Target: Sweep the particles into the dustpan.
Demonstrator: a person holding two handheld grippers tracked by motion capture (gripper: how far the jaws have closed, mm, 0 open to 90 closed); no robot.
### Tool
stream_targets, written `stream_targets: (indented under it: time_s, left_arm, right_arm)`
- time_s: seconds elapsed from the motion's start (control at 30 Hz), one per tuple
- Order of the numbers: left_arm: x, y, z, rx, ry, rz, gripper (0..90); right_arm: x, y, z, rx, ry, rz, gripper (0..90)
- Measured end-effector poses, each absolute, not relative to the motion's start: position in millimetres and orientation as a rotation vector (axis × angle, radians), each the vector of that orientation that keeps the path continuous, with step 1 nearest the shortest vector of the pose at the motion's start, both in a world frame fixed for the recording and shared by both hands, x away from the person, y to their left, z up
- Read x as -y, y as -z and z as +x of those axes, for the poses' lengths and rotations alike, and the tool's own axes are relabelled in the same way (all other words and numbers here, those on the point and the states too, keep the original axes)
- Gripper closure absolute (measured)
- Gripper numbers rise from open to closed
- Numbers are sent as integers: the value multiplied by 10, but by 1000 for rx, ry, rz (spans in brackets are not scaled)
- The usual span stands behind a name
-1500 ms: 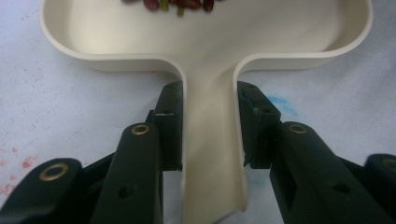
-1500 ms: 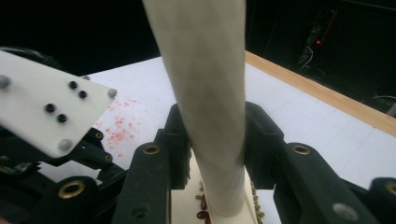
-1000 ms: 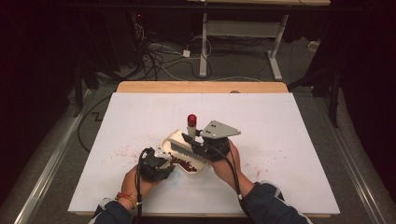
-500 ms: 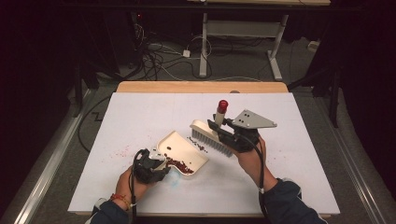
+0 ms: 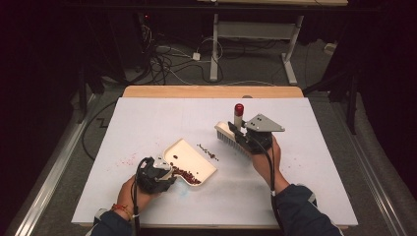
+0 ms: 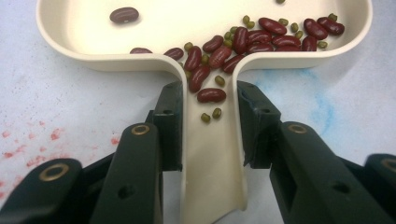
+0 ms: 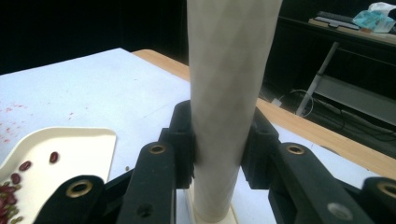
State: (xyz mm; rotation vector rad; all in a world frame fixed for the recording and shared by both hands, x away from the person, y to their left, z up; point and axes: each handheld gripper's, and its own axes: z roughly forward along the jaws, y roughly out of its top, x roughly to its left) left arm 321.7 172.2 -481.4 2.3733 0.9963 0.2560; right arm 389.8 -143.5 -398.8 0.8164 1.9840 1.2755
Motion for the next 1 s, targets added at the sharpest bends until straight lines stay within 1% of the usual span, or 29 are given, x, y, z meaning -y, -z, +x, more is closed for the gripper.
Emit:
stream_targets:
  time_s: [0.37,0.6,0.87,1.0]
  left_arm:
    - [-1720,4814,3216,-995,-255,2377,633]
    - [-1711,4818,3207,-998,-265,2375,632]
    - [-1709,4815,3211,-996,-266,2377,632]
    - [-1689,4812,3212,-1001,-270,2377,632]
  right_arm:
    - [1437,4078,4093,-1954,-1282,856,702]
    - [1346,4103,4161,-1958,-1275,834,702]
    - [1164,4147,4062,-1999,-1300,806,694]
    - [1043,4191,3944,-2018,-1313,796,681]
